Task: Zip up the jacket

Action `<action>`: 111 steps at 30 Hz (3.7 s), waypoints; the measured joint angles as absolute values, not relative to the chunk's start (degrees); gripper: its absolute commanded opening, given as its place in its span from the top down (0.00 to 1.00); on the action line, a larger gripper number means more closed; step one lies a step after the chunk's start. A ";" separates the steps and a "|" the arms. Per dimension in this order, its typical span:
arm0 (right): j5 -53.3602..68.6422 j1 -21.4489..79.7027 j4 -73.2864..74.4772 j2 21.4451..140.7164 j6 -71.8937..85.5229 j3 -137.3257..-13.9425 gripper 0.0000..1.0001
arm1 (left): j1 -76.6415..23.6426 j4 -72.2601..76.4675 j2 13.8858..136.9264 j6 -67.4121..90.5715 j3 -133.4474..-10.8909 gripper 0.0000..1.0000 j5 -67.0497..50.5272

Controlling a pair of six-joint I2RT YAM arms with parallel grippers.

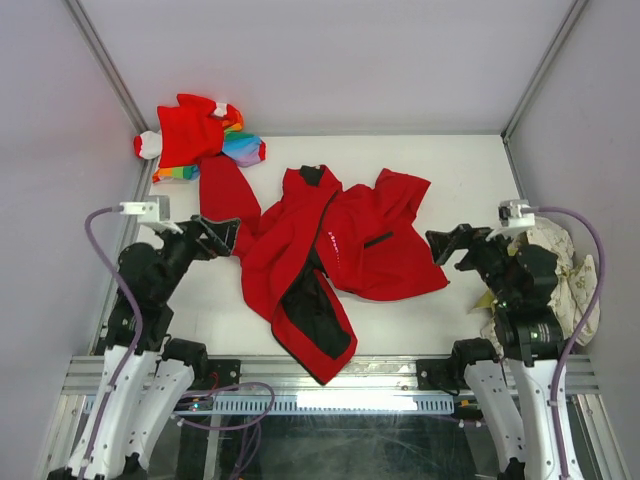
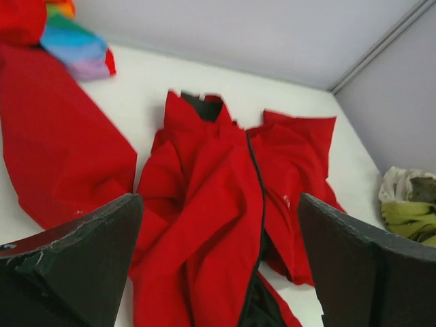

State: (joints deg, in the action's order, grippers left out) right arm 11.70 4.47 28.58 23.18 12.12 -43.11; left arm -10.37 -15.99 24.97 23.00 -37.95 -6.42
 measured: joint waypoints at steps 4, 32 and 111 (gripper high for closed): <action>21.74 4.45 26.72 28.82 12.78 -42.48 0.05 | -10.37 -19.22 34.41 25.43 -39.27 0.01 -8.36; 8.10 38.28 3.92 83.40 11.11 -41.50 0.51 | -27.81 -6.83 80.05 32.25 -37.95 0.19 -1.48; -47.13 74.08 34.54 110.48 11.46 -72.16 0.53 | -14.20 -7.16 63.37 46.52 -24.01 0.01 -3.31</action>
